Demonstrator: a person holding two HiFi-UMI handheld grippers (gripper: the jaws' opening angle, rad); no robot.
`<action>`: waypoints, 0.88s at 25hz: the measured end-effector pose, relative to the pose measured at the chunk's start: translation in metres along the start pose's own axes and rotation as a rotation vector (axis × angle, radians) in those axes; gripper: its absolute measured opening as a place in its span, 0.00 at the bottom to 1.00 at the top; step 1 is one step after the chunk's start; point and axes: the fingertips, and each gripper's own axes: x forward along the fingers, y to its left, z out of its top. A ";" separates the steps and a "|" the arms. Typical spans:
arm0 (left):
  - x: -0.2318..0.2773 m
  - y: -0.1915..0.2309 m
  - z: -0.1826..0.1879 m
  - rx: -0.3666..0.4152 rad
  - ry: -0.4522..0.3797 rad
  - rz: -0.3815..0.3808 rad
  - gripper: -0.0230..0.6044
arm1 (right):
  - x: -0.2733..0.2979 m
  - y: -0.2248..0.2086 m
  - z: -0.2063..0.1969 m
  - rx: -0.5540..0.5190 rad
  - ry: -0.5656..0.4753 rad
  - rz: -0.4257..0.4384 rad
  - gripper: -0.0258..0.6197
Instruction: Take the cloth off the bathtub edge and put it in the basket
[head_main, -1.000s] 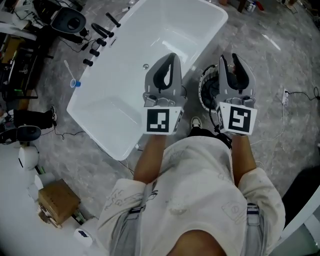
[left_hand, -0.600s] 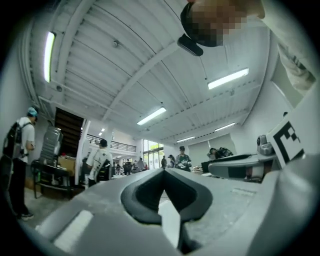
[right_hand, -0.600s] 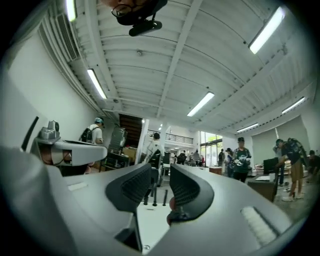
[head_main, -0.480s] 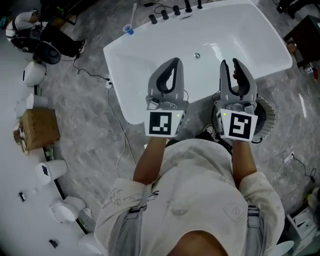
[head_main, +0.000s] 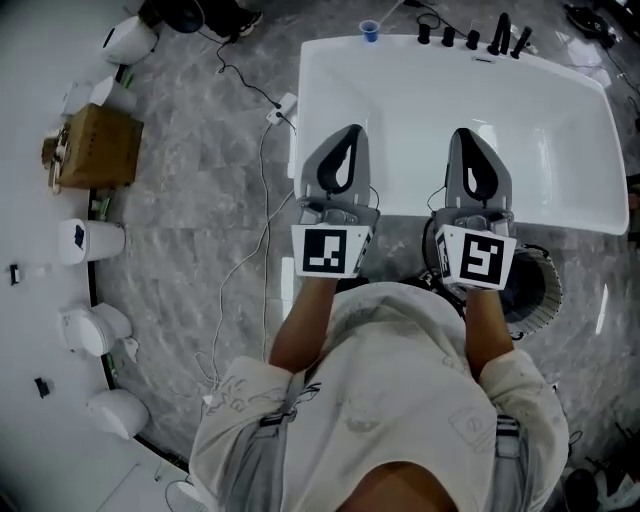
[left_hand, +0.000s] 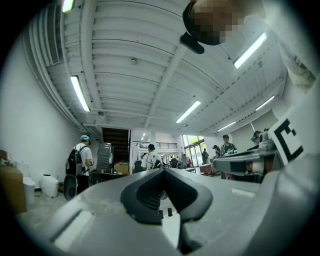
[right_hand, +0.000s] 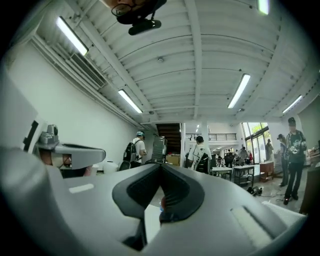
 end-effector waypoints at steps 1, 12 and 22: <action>-0.007 0.010 0.001 0.000 0.002 0.017 0.03 | 0.003 0.010 0.001 0.020 -0.001 0.021 0.04; -0.048 0.063 0.013 0.015 -0.033 0.084 0.03 | 0.016 0.065 0.013 0.038 -0.005 0.064 0.04; -0.048 0.068 0.014 0.007 -0.048 0.080 0.03 | 0.014 0.065 0.011 0.017 0.012 0.043 0.04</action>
